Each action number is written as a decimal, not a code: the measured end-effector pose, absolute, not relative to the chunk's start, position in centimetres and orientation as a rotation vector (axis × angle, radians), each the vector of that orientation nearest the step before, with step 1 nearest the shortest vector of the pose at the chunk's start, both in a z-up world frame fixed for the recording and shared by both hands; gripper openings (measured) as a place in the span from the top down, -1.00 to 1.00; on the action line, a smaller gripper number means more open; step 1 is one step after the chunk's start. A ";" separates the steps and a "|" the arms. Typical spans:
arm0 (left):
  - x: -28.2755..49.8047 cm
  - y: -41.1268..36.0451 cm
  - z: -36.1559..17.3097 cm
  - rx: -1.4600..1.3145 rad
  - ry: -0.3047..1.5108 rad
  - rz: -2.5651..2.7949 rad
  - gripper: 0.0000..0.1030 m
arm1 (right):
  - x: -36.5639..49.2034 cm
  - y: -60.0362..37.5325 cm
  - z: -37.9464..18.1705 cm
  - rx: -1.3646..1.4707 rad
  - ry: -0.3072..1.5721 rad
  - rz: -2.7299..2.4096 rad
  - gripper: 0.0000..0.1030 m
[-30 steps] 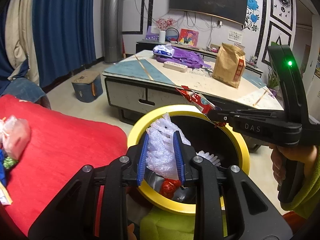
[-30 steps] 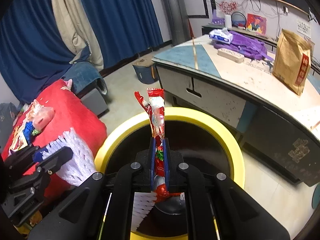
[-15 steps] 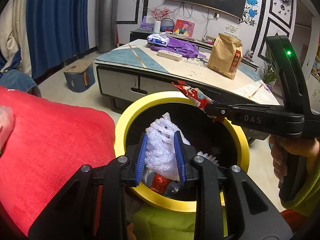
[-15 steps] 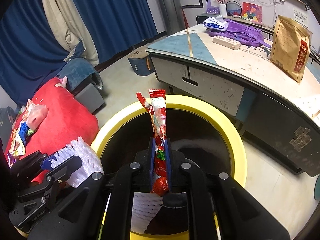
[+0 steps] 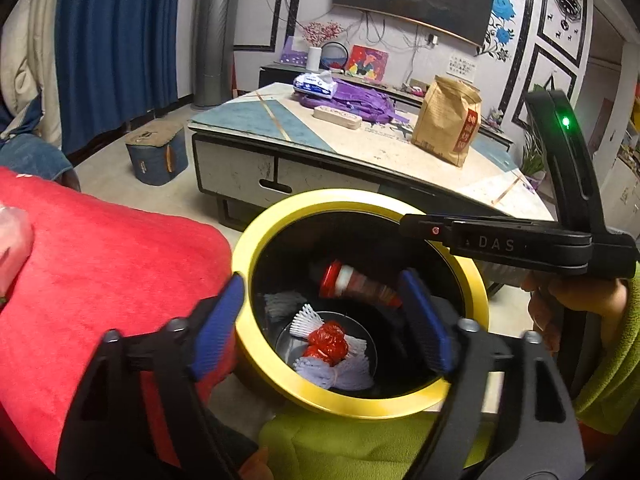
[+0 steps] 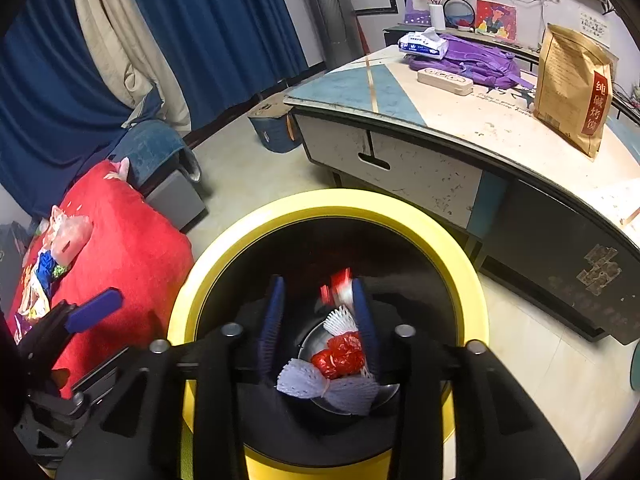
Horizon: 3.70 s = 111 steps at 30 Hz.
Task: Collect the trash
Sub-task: 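Withdraw both tools from the bin back toward the bedspread, then reach the left tool toward the red snack tube on the bedspread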
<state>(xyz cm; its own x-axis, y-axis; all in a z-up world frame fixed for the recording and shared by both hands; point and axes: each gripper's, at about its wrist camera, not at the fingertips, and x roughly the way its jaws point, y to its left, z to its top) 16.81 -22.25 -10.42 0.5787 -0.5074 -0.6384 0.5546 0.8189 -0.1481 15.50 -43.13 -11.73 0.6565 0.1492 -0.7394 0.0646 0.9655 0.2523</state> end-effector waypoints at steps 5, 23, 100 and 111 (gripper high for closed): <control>16.5 -21.0 -9.3 0.029 0.704 -0.596 -0.79 | 14.9 -42.9 -10.8 0.239 0.822 0.029 0.03; 15.5 -15.1 -6.4 -0.039 0.646 -0.414 -0.79 | 12.3 -39.1 -6.1 0.144 0.646 0.107 -0.48; 8.7 11.1 -2.3 -0.295 0.511 0.186 -0.79 | 12.9 -13.7 -3.7 -0.027 0.662 0.610 -0.73; 7.7 14.3 -4.9 -0.425 0.581 0.210 -0.68 | 14.9 -10.0 -5.9 -0.044 0.749 0.690 -0.20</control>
<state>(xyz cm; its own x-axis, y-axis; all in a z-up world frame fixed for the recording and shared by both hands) 7.72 14.27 -4.90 0.8179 0.0729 -0.5707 -0.3087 0.8927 -0.3283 14.93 -9.99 -5.93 0.5251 0.5612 -0.6397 -0.5917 0.7811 0.1996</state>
